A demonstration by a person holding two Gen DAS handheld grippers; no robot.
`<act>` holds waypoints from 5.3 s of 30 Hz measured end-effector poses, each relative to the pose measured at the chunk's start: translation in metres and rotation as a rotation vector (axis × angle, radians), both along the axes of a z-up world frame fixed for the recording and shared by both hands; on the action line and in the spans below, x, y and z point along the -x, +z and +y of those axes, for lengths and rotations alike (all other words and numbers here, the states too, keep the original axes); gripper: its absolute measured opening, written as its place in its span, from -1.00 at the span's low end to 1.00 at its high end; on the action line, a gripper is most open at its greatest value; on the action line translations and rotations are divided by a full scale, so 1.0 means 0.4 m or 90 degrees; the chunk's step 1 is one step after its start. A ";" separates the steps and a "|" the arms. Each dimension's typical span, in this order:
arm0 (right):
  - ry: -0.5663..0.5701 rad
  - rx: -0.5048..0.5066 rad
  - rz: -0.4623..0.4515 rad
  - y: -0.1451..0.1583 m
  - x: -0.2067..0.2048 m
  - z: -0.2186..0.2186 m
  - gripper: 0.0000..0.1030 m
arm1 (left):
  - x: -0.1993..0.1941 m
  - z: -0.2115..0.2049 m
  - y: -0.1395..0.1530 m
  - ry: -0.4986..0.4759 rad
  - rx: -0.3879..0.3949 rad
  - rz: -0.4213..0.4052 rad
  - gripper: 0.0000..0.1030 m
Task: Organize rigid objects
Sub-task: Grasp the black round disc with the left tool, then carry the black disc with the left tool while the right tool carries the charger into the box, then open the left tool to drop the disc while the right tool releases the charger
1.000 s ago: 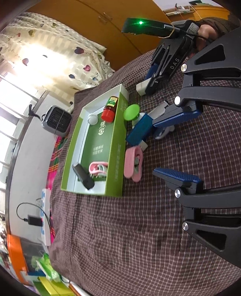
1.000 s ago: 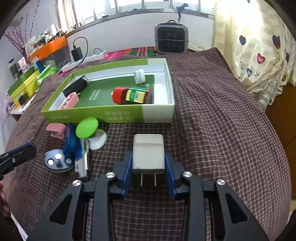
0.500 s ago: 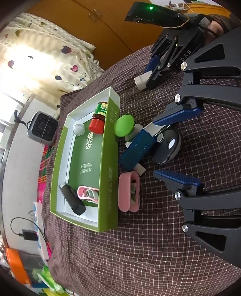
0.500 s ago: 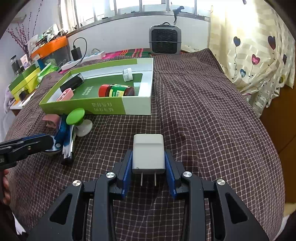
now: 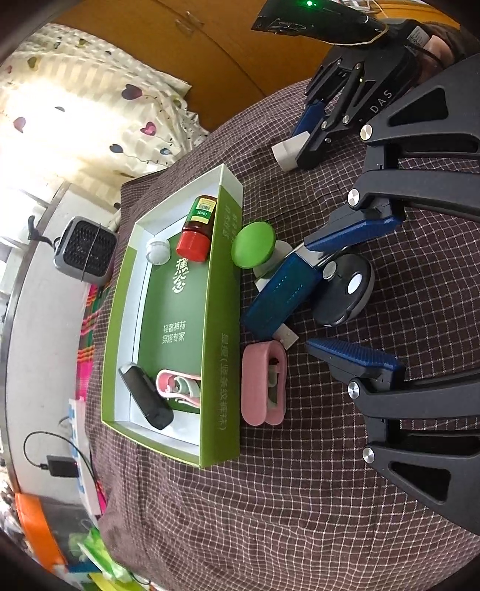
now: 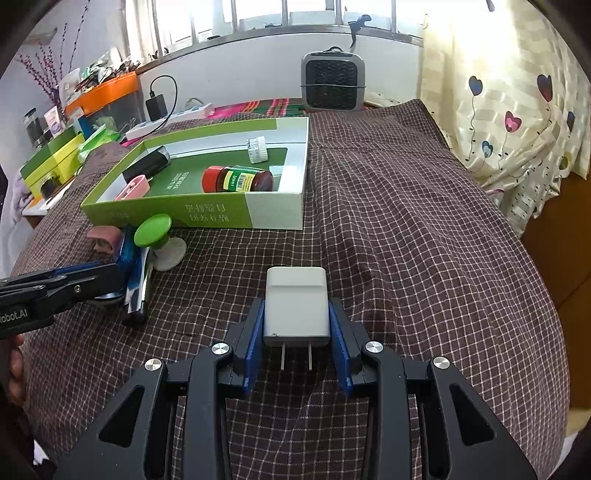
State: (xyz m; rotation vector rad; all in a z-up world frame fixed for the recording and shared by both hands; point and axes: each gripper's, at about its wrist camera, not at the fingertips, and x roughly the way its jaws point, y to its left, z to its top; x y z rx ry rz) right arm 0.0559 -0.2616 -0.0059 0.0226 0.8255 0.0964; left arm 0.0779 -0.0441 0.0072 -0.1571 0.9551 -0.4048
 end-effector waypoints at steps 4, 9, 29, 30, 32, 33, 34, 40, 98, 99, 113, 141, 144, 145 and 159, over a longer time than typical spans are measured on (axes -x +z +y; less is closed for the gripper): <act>0.000 -0.001 0.000 0.000 0.000 0.000 -0.33 | 0.003 0.009 -0.002 0.009 -0.005 -0.004 -0.29; 0.000 0.001 0.000 0.000 0.000 0.000 -0.33 | 0.004 0.018 -0.002 0.011 0.000 -0.006 -0.38; 0.012 -0.003 0.002 0.002 0.003 0.009 -0.33 | 0.023 0.041 0.015 0.021 0.002 -0.026 -0.39; 0.015 -0.006 0.003 0.003 0.003 0.011 -0.33 | 0.026 0.044 0.019 0.023 0.002 -0.029 -0.39; 0.020 -0.010 0.005 0.005 0.004 0.017 -0.33 | 0.028 0.048 0.023 0.023 0.001 -0.032 -0.39; 0.023 -0.011 0.004 0.006 0.005 0.020 -0.33 | 0.029 0.048 0.025 0.024 0.001 -0.034 -0.39; 0.025 -0.010 0.002 0.010 0.006 0.023 -0.33 | 0.030 0.049 0.028 0.024 0.001 -0.038 -0.39; 0.037 -0.013 -0.012 0.029 0.014 0.040 -0.33 | 0.036 0.053 0.042 0.024 -0.001 -0.049 -0.39; 0.144 -0.038 -0.007 0.107 -0.373 0.137 -0.33 | -0.303 0.038 0.108 -0.003 -0.021 -0.077 -0.38; 0.146 -0.036 -0.002 0.099 -0.378 0.139 -0.33 | -0.309 0.035 0.100 -0.006 -0.023 -0.074 -0.38; 0.174 -0.024 0.008 0.075 -0.412 0.164 -0.33 | -0.338 0.013 0.054 -0.019 -0.050 -0.056 -0.38; 0.192 -0.003 0.020 0.041 -0.434 0.176 -0.33 | -0.346 -0.004 0.023 -0.027 -0.079 -0.047 -0.38; 0.192 -0.001 0.020 0.041 -0.433 0.176 -0.33 | -0.346 -0.004 0.023 -0.027 -0.079 -0.047 -0.37; 0.191 0.000 0.019 0.041 -0.433 0.177 -0.33 | -0.346 -0.004 0.023 -0.027 -0.079 -0.047 -0.37; 0.179 -0.005 -0.002 0.066 -0.420 0.171 -0.32 | -0.335 0.000 0.044 -0.023 -0.074 -0.055 -0.21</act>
